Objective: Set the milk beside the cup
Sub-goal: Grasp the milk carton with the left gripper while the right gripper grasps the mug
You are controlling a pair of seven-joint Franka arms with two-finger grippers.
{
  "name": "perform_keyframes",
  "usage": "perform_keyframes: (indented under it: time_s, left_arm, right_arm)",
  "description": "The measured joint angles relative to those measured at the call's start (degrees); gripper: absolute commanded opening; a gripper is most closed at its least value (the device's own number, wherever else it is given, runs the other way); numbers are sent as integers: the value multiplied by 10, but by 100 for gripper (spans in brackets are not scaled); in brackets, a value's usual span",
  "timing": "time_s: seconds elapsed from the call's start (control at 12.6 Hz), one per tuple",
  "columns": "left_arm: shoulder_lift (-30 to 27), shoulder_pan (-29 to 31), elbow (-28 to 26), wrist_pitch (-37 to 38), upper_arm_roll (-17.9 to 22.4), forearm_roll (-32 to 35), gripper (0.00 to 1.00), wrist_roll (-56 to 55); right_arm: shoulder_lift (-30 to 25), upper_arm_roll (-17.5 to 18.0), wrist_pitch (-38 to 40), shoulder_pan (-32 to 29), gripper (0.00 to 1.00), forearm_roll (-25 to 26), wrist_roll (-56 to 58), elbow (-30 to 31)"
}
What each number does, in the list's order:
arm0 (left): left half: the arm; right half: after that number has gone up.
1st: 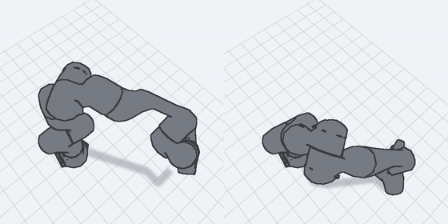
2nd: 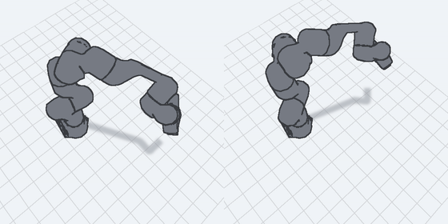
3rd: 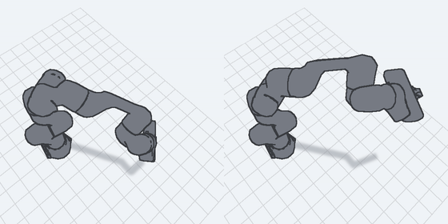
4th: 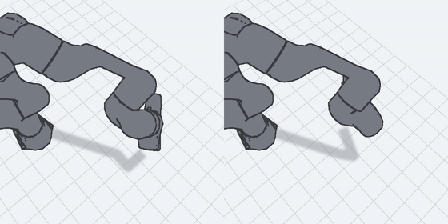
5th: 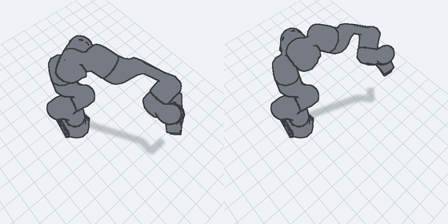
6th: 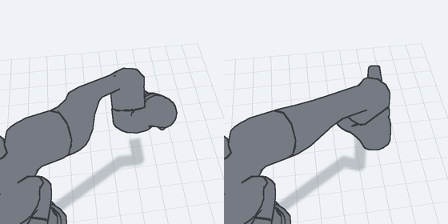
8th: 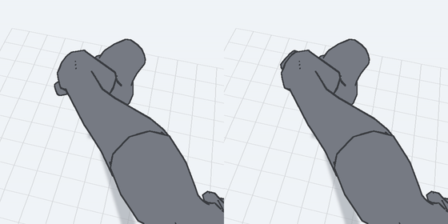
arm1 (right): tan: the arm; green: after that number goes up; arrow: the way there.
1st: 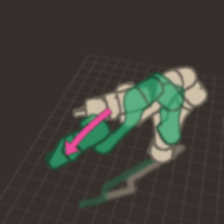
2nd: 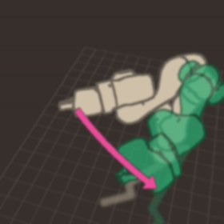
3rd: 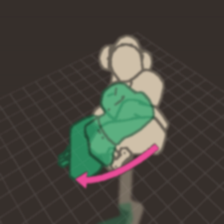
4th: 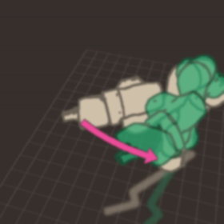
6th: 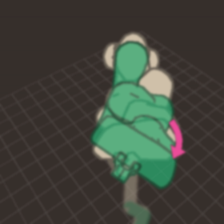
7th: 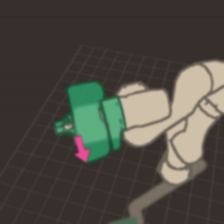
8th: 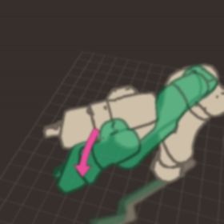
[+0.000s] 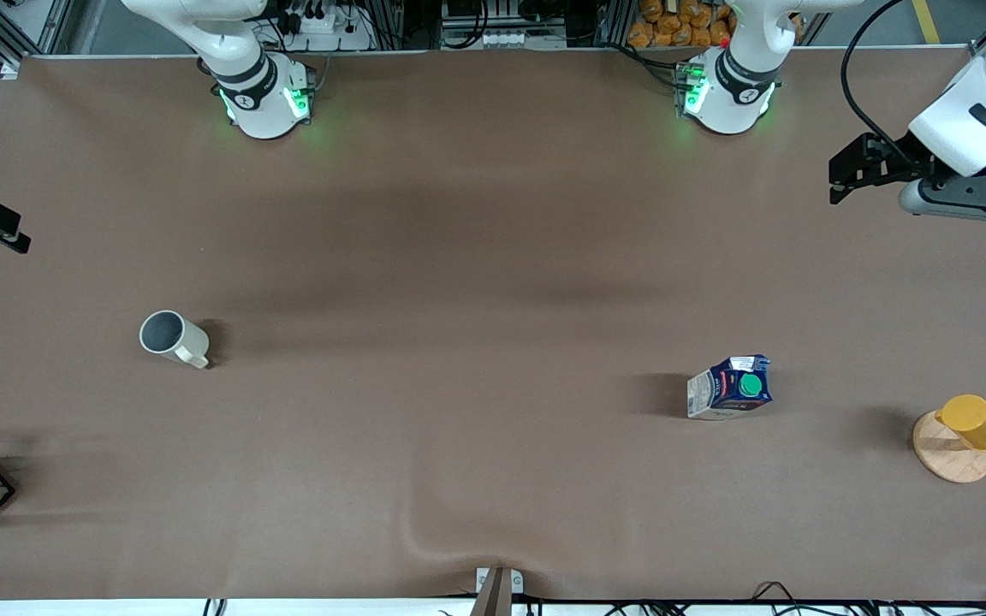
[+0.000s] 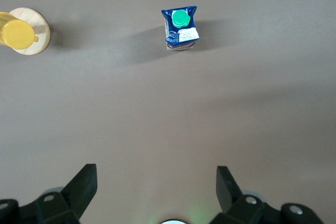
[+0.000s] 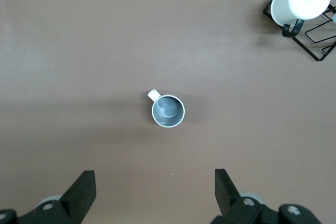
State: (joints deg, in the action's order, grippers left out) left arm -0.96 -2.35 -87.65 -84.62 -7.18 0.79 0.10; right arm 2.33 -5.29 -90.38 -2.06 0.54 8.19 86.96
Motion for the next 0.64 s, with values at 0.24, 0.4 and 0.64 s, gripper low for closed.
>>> perform_keyframes:
  time_s: [0.24,0.4,0.64]
  left_arm:
    - [1,0,1,0,0,0,100,0]
    - [10,-1,12,-1,0,0,100,0]
    - [49,1,28,-5,3,0,100,0]
  right_arm:
    - [0,0,1,0,100,0,0,0]
    - [0,0,1,0,100,0,0,0]
    - [0,0,1,0,100,0,0,0]
